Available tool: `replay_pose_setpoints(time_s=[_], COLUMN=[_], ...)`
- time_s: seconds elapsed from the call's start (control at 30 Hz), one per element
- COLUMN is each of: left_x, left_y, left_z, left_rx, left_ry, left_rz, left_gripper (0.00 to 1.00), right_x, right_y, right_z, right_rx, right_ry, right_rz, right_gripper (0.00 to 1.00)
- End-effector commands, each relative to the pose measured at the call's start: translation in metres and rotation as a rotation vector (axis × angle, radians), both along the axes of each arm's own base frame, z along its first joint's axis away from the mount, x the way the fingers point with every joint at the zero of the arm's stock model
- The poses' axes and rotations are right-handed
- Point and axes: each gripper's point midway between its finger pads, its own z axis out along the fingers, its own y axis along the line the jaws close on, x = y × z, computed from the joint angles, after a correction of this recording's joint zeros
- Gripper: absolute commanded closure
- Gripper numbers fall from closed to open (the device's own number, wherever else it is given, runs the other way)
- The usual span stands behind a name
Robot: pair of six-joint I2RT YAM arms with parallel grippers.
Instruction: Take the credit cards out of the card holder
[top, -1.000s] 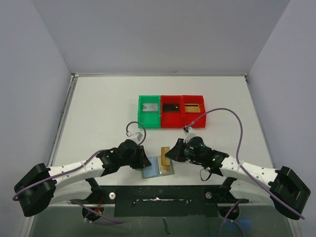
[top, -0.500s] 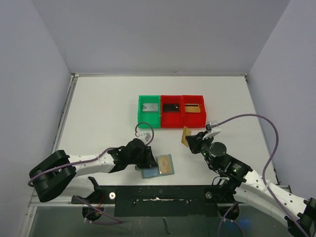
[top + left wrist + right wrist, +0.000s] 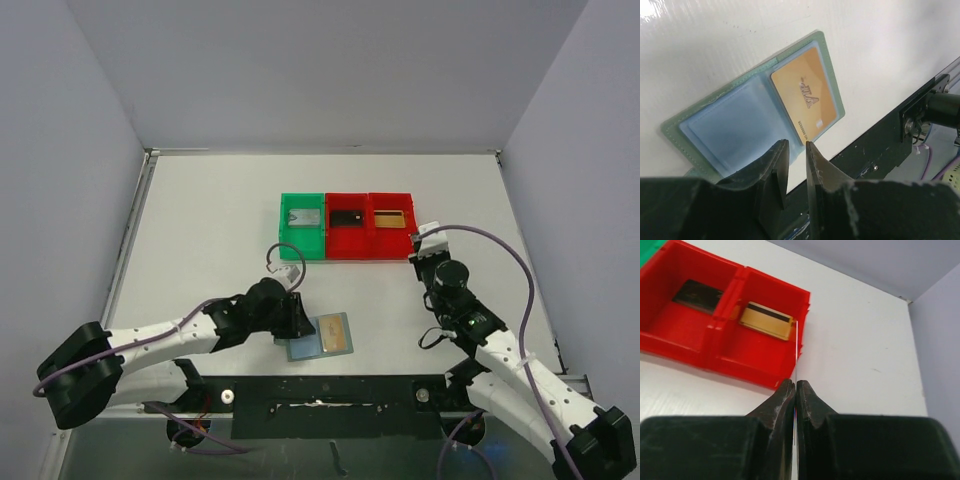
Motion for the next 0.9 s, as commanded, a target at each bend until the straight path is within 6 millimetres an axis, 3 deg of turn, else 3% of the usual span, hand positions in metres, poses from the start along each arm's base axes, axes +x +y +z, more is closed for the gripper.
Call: replay_pose_setpoints(time_s=[0.0,0.07,0.2,0.3,0.43,0.63,0.87], left_x=[0.025,0.039,0.079,0.106,0.129,0.136,0.136], left_y=[0.005,0.02,0.065,0.097,0.137,0.159,0.172], left_z=[0.048,0.068,0.105,0.121,0.128,0.115,0.125], left_rx=[0.044,0.099,0.153,0.16,0.158,0.172,0.213], left_ry=[-0.127,-0.17,-0.254,-0.301,-0.327,-0.422,-0.47], left_rz=[-0.026,-0.025,0.05,0.114,0.204,0.291,0.338], left_gripper=[0.79,0.77,0.64,0.59,0.55,0.44,0.37], right_x=[0.033,0.042,0.065,0.082,0.102,0.13,0.16], right_y=[0.0,0.003,0.006,0.015,0.022,0.026,0.022], right_z=[0.065,0.077,0.083,0.068,0.045,0.021,-0.007], right_rx=[-0.024,-0.027,-0.055,-0.122,-0.223,-0.303,-0.432], right_ry=[-0.152,-0.175,-0.166,-0.113,-0.052,-0.005,0.063], right_rz=[0.109,0.166,0.257,0.345,0.41,0.442,0.454], right_gripper=[1.0,1.0,1.0,1.0,1.0,1.0,1.0])
